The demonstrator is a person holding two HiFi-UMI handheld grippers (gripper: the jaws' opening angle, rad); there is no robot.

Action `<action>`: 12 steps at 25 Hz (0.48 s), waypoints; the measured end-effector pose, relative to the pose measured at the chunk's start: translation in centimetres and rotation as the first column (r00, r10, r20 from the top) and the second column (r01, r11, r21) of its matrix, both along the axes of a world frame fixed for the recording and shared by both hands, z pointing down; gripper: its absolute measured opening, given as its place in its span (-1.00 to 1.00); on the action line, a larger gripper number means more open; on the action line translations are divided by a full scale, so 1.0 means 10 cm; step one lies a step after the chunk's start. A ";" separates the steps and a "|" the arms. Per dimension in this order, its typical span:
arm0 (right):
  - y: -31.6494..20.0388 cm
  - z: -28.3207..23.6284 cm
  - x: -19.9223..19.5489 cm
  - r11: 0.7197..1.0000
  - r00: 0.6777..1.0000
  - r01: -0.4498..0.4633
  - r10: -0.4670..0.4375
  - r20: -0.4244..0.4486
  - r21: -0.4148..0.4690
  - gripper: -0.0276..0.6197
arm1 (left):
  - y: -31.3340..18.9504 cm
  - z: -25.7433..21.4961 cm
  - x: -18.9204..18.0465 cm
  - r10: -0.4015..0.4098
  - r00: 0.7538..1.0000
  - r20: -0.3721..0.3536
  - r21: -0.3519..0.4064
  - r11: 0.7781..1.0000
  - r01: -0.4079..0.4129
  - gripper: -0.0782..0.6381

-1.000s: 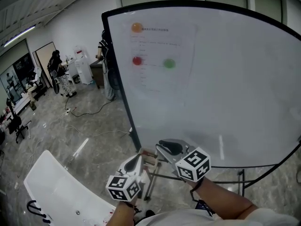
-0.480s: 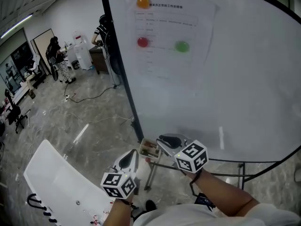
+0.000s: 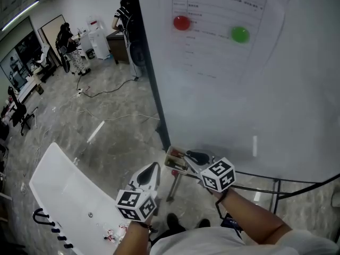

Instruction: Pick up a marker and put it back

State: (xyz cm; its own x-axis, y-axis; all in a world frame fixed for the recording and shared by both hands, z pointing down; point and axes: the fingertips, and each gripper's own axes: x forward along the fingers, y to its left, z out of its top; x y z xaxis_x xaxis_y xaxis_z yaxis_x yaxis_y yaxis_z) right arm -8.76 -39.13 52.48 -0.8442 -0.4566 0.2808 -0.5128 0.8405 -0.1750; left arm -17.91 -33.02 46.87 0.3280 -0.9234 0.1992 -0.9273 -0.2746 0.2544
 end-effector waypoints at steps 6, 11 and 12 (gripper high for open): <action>-0.14 0.50 -0.08 0.999 0.999 -0.009 0.006 -0.051 -0.052 -0.70 | -0.06 0.24 -0.11 -0.005 1.000 -0.007 -0.050 0.999 0.004 -0.78; -0.19 0.89 -0.08 0.992 0.996 -0.038 0.029 -0.080 -0.117 -0.70 | -0.10 0.35 -0.21 -0.010 1.000 -0.019 -0.073 0.997 0.008 -0.78; -0.19 0.94 -0.08 0.991 0.996 -0.044 0.034 -0.085 -0.125 -0.70 | -0.11 0.37 -0.23 -0.011 1.000 -0.022 -0.076 0.997 0.009 -0.78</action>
State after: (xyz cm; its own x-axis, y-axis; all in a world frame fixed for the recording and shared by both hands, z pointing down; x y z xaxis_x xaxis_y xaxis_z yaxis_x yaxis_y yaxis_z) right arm -9.53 -41.07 61.85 -0.7980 -0.4450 0.4063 -0.5617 0.7935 -0.2342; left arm -20.18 -34.11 50.57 0.3238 -0.9092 0.2618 -0.9238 -0.2442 0.2948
